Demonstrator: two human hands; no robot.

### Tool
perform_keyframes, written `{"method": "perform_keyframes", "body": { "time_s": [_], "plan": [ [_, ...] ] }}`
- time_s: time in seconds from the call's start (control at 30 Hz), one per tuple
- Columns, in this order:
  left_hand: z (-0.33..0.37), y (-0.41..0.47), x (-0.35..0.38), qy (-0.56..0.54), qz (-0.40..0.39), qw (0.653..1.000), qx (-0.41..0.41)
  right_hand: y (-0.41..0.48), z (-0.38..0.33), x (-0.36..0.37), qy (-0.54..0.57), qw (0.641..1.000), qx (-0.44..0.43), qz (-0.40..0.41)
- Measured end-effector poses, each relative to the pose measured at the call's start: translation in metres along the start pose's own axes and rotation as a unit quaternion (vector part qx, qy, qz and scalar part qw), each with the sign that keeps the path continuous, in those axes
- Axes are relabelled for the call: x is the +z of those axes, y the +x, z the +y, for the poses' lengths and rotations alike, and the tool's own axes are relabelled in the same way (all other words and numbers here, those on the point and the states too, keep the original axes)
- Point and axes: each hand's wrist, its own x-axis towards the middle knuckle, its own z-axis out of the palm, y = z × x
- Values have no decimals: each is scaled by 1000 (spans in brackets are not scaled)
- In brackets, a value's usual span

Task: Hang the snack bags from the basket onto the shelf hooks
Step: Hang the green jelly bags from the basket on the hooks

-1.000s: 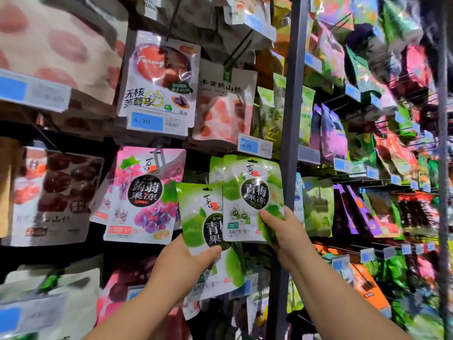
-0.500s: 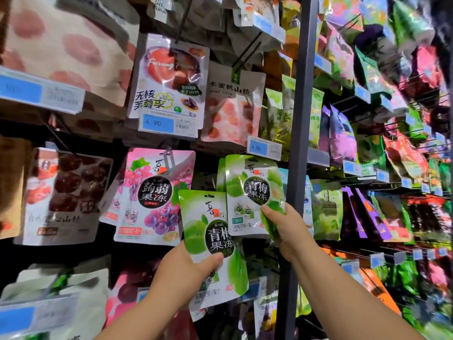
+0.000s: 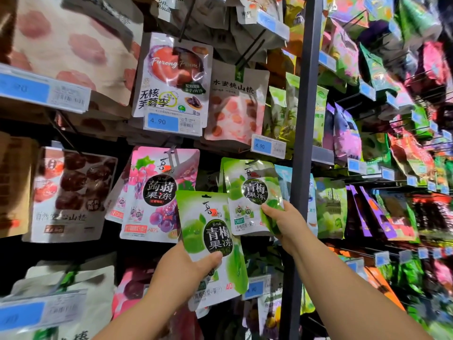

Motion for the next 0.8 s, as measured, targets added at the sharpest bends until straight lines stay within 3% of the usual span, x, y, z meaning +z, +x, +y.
{"method": "perform_keyframes", "body": {
  "time_s": [0.27, 0.57, 0.8],
  "plan": [
    [-7, -10, -7, -14, 10, 1000, -9, 5, 11, 4, -49, 998, -21, 45],
    [-8, -8, 0, -44, -10, 999, -12, -11, 16, 3, -230, 965, -70, 102],
    [1, 6, 19, -121, -42, 992, -14, -31, 19, -13, -272, 942, -172, 91]
  ]
}}
